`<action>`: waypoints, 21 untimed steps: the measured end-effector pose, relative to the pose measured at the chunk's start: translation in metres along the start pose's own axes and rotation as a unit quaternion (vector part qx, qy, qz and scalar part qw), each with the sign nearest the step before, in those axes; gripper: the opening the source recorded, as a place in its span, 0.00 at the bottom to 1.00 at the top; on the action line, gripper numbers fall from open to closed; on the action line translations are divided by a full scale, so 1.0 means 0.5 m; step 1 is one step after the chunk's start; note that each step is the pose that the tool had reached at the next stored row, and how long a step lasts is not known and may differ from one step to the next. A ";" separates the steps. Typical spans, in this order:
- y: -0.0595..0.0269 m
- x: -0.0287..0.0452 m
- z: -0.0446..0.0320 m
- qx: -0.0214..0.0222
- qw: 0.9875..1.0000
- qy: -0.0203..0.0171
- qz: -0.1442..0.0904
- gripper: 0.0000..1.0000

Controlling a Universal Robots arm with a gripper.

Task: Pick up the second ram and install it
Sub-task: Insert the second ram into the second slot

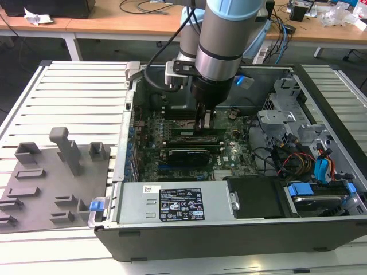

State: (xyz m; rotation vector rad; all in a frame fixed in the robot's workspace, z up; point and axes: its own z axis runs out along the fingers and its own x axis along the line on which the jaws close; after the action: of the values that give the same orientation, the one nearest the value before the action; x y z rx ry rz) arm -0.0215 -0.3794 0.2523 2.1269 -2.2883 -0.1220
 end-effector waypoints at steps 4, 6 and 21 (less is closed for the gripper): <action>0.000 0.000 0.006 0.000 1.000 0.000 0.000 0.14; -0.001 0.000 0.010 0.000 1.000 0.000 0.000 0.14; -0.002 0.001 0.029 0.000 1.000 0.000 0.000 0.14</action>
State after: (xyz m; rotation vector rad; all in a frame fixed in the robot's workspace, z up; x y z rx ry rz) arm -0.0215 -0.3794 0.2377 2.1270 -2.2882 -0.1220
